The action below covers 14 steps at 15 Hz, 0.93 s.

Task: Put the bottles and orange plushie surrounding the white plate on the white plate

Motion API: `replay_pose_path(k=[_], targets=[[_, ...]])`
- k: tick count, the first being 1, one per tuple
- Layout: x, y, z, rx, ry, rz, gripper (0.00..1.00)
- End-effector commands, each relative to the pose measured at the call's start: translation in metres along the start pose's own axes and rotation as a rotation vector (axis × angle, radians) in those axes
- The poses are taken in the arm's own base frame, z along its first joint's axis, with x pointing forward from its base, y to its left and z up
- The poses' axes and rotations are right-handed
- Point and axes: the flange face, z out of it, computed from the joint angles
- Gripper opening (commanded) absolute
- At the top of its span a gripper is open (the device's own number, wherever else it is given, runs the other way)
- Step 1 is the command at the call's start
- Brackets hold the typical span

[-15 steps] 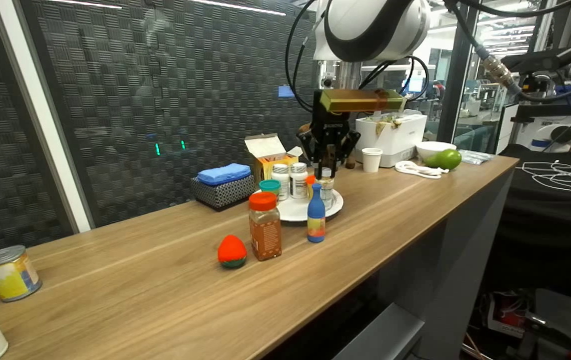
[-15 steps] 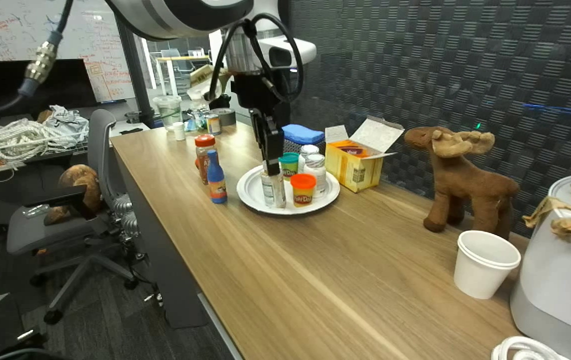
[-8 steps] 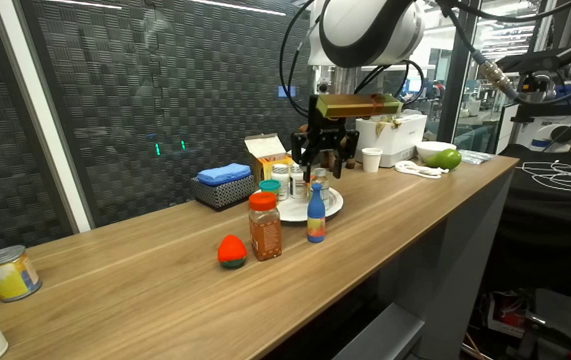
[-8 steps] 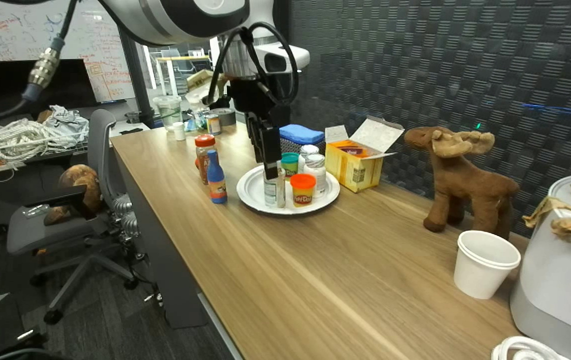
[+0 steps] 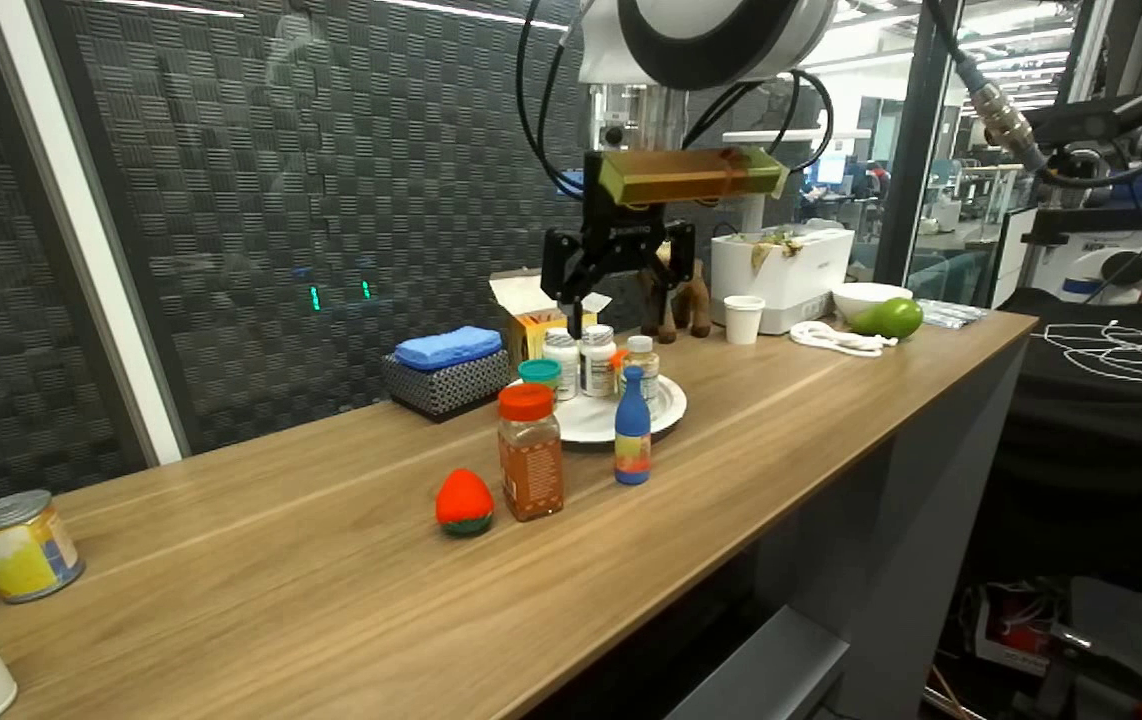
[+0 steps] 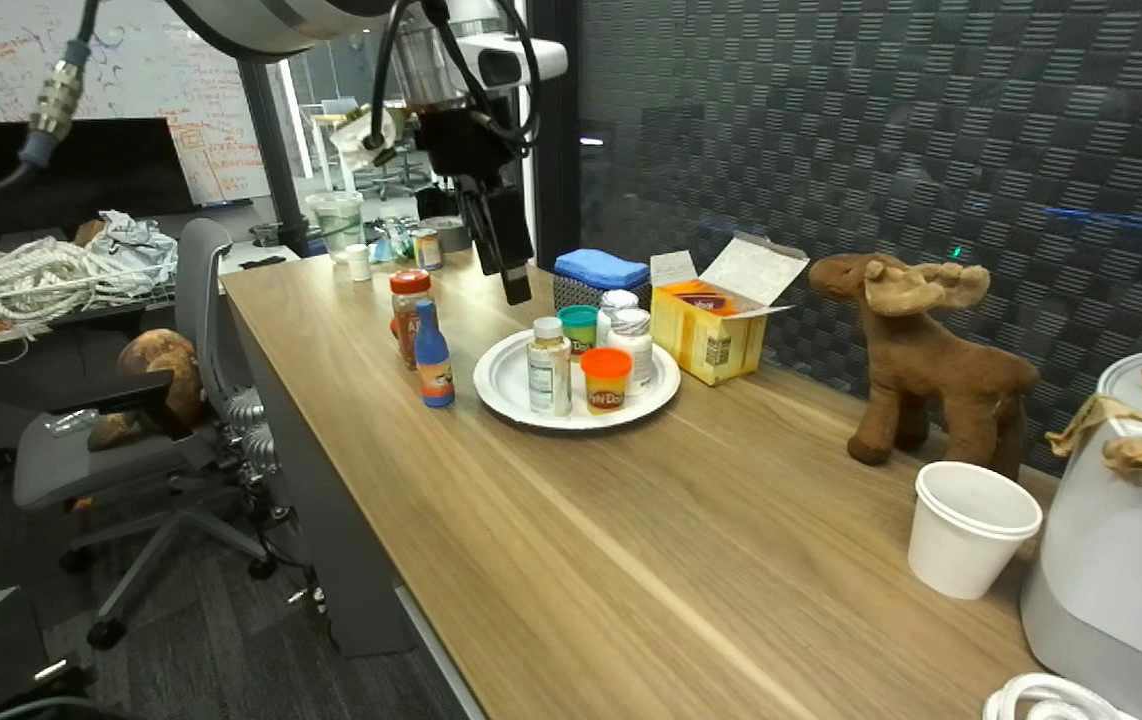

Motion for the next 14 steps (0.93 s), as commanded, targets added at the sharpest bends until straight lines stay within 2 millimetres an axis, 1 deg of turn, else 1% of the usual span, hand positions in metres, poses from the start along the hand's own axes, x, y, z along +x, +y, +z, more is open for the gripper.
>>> replay_pose_path(k=[1,4,6,11,14], targets=[[-0.015,-0.015,-0.016,0.001,0.003,0.001,1.00],[-0.012,-0.031,-0.023,-0.022,0.080,-0.056,1.00],[-0.013,-0.040,-0.027,-0.028,0.102,-0.108,1.00],[-0.028,-0.069,-0.027,0.031,0.094,-0.252,1.00],[-0.032,-0.085,-0.031,0.047,0.107,-0.316,1.00]])
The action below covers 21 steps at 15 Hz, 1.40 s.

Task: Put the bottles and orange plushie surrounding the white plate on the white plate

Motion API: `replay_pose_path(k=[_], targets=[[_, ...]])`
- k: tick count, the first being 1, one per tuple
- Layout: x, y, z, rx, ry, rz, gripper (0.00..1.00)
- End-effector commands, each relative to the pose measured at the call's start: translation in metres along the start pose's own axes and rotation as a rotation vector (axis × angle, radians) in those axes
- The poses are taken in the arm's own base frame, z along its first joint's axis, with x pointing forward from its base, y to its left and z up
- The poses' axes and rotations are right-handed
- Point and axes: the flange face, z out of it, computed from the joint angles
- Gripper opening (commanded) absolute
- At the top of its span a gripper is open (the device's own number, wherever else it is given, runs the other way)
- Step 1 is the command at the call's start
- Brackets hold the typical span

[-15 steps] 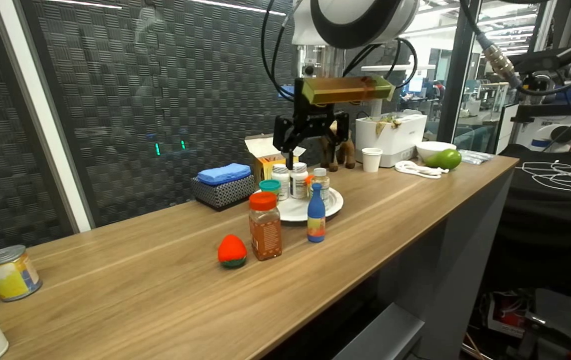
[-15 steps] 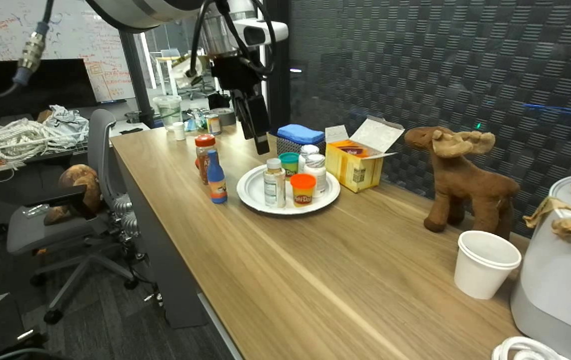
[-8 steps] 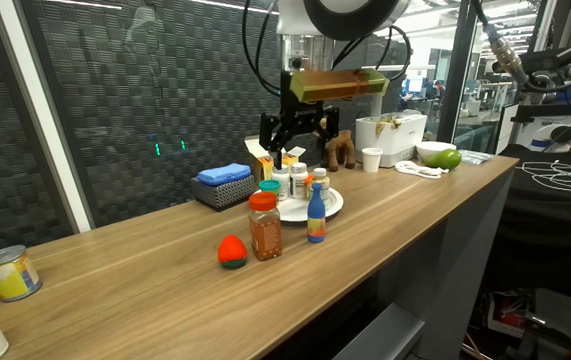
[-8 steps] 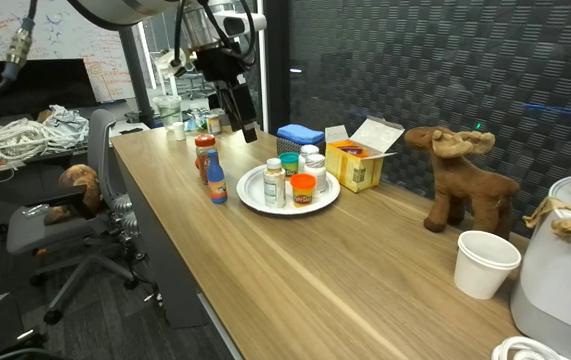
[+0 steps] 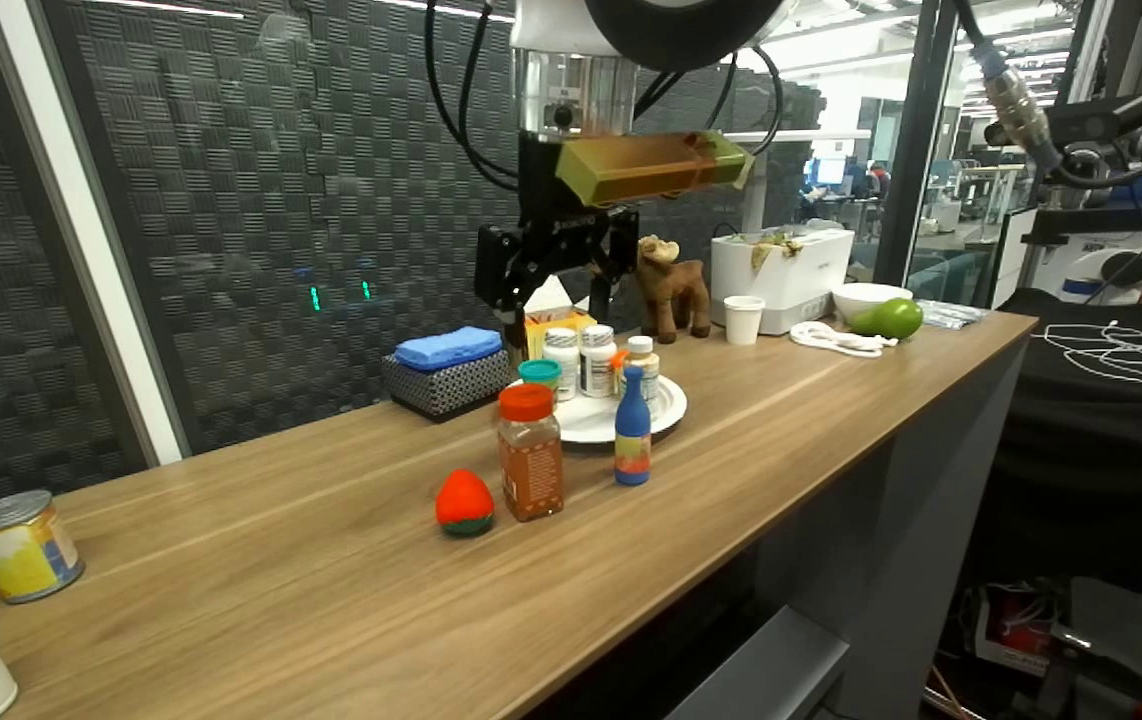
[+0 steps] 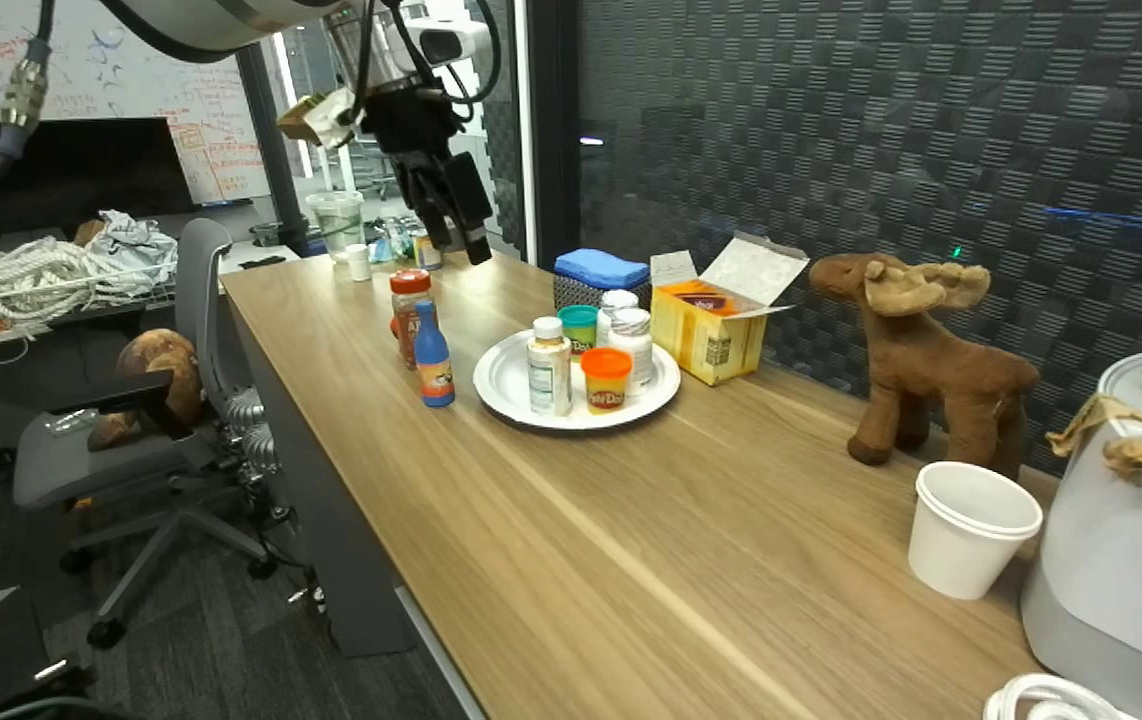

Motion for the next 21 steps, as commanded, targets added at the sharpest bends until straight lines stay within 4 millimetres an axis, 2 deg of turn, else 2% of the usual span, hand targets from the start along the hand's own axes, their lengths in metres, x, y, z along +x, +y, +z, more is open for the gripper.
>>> replay_pose_path(k=[1,3,5,9,11,17,21], targets=[[0.007,-0.018,-0.010,0.046,0.030,-0.075,1.00],[0.005,-0.021,-0.011,0.077,0.017,-0.103,1.00],[0.002,-0.057,0.001,0.104,-0.021,-0.117,1.00],[-0.002,-0.091,0.014,0.146,-0.074,-0.130,1.00],[-0.002,-0.100,0.020,0.131,-0.081,-0.128,1.00],[0.018,-0.099,0.022,0.009,0.047,-0.094,1.00],[0.023,-0.095,0.028,-0.083,0.064,-0.072,1.00]])
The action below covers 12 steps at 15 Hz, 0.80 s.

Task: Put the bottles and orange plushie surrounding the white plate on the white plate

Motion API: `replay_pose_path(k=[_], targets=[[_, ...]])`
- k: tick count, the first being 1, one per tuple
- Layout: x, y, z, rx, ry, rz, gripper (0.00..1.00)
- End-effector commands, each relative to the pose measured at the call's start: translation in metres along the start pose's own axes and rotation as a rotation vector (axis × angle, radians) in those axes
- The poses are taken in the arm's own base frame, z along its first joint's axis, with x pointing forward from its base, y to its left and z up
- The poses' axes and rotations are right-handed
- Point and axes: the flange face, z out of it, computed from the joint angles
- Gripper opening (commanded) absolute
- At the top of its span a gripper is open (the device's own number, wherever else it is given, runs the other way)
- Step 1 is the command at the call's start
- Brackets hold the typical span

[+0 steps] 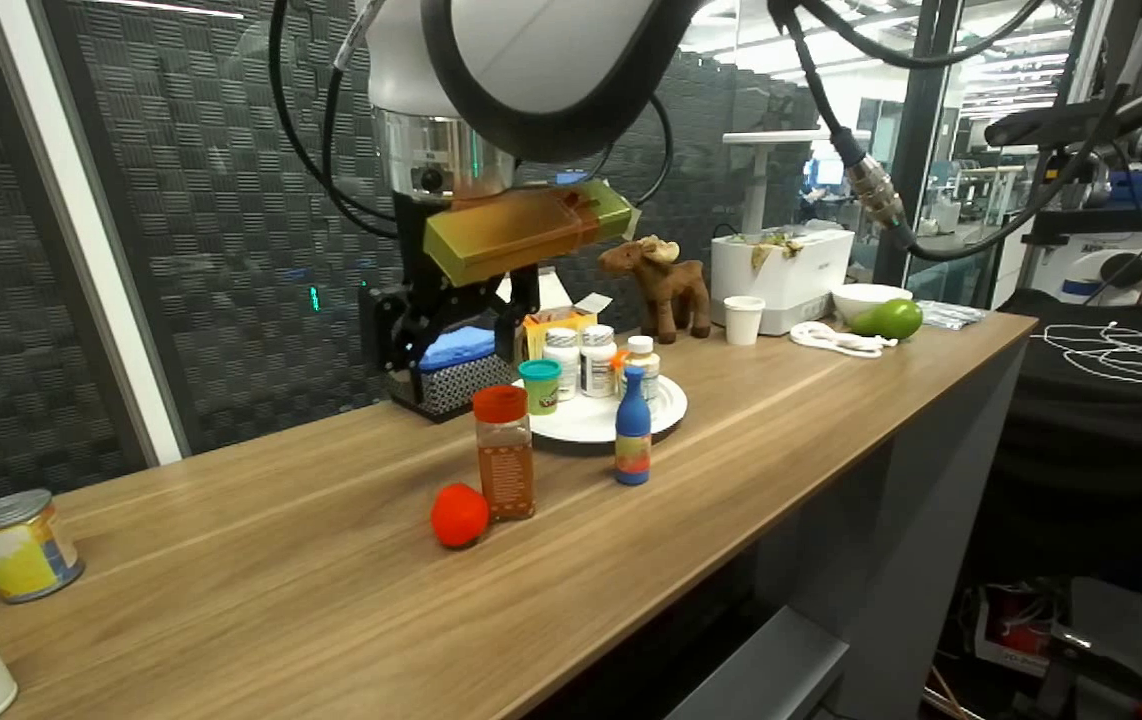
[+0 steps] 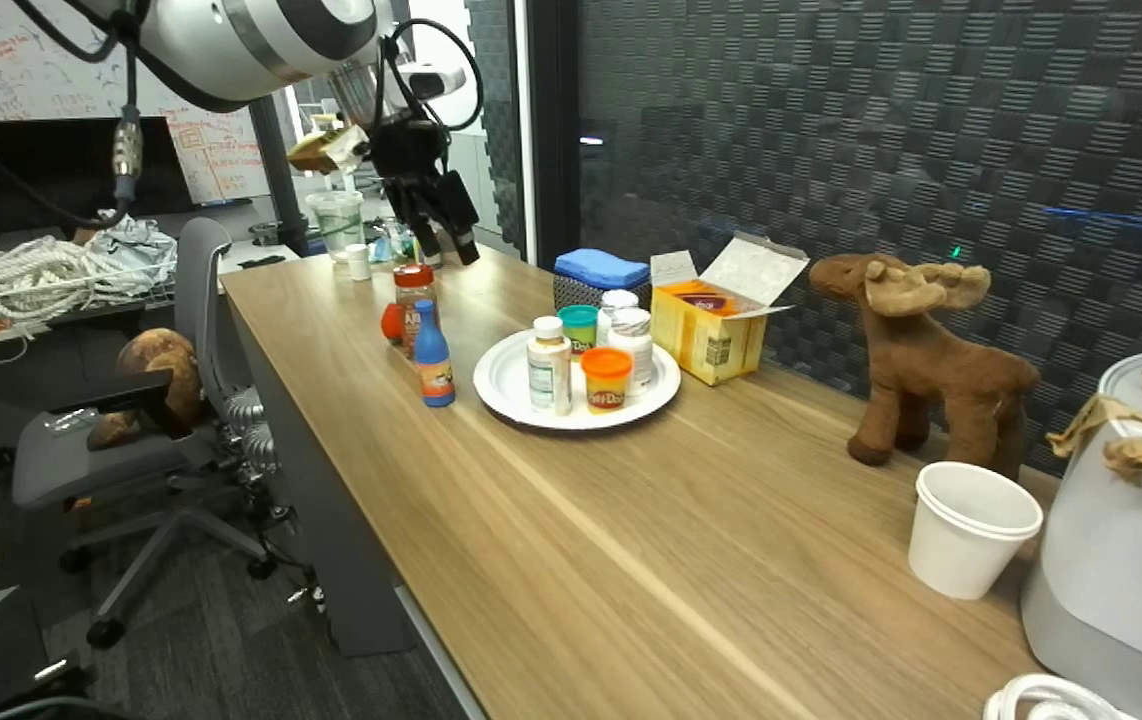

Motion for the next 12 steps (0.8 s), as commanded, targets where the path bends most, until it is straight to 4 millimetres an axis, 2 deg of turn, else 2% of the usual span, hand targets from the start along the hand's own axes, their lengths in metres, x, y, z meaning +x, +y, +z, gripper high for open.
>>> replay_pose_path(k=[1,8,12], targets=[[0.008,-0.004,-0.001,-0.064,0.010,0.031,1.00],[-0.001,-0.008,0.001,-0.111,-0.139,0.088,1.00],[-0.004,-0.016,-0.001,-0.053,-0.211,0.107,1.00]])
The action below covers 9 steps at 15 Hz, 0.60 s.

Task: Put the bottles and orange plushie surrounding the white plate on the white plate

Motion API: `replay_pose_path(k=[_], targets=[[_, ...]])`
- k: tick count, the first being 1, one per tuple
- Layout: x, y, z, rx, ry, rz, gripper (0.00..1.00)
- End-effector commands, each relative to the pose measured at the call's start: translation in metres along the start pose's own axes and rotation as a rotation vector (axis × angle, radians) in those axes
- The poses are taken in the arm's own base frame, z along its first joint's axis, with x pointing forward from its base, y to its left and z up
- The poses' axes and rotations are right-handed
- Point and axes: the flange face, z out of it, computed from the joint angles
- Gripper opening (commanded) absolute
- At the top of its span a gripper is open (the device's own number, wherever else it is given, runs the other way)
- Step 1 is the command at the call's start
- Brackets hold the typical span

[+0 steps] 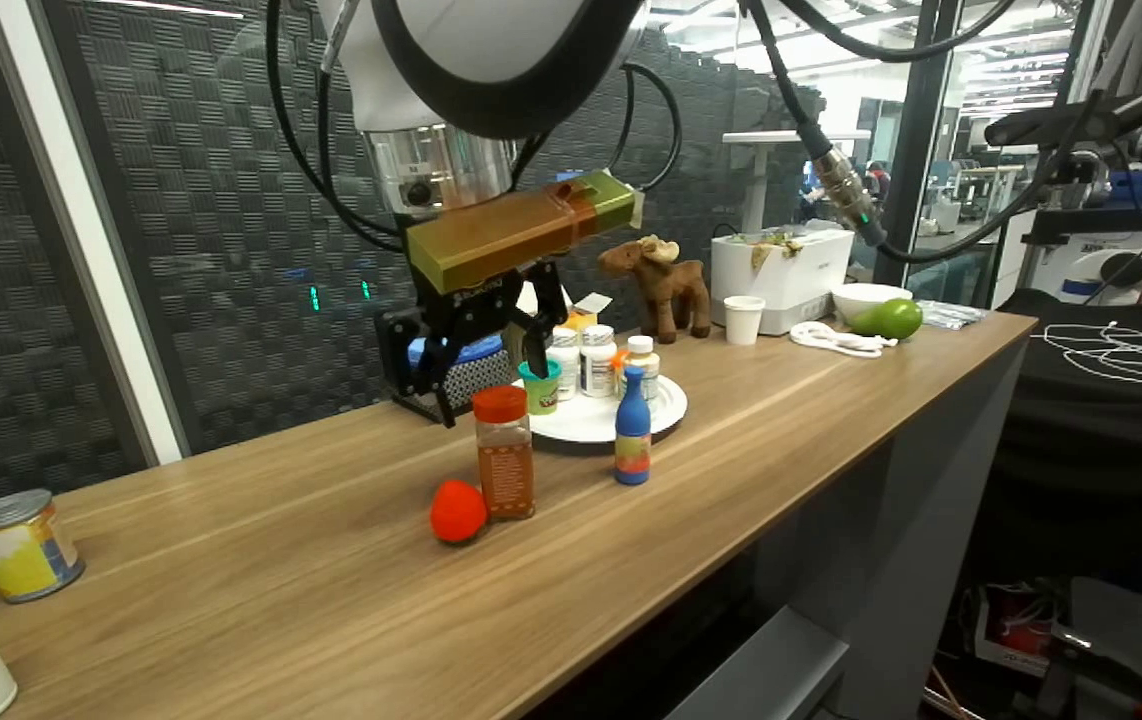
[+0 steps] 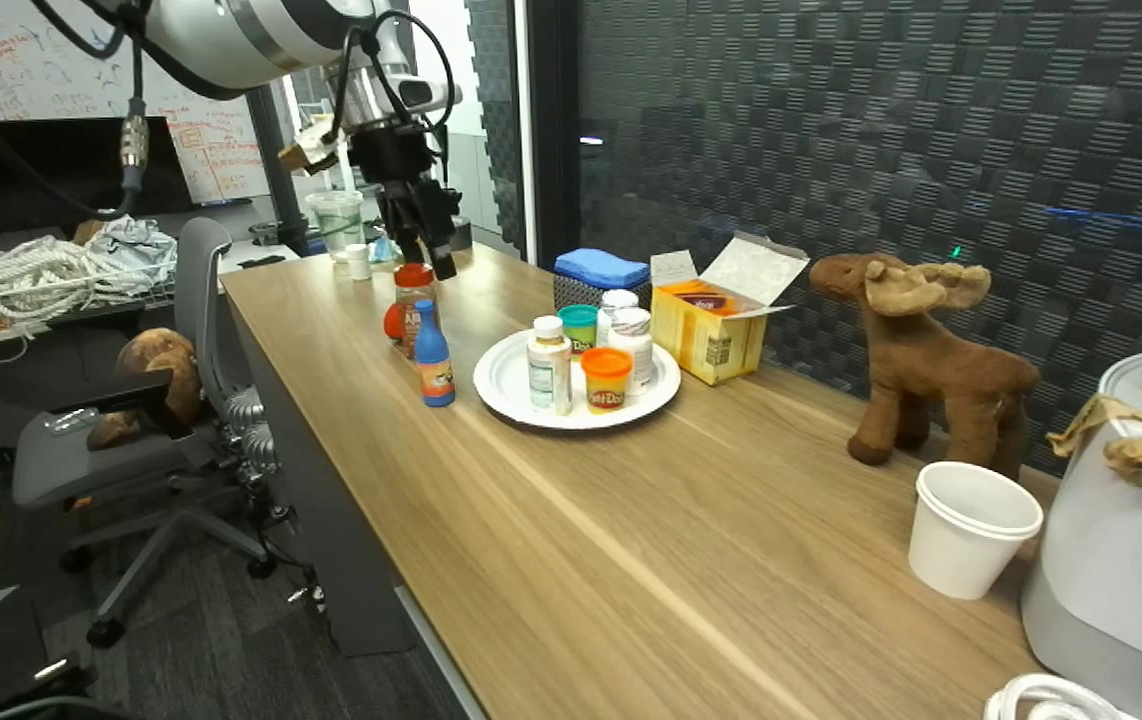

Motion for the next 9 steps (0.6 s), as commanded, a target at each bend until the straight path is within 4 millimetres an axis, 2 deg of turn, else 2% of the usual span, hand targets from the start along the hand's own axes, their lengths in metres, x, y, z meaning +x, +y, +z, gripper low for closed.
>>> replay_pose_path(k=[1,4,9], targets=[[0.0020,-0.0119,-0.0094,0.062,-0.069,0.024,1.00],[-0.0009,-0.0174,-0.0112,0.087,-0.111,0.059,1.00],[0.0032,-0.0148,-0.0118,0.054,-0.100,0.123,1.00]])
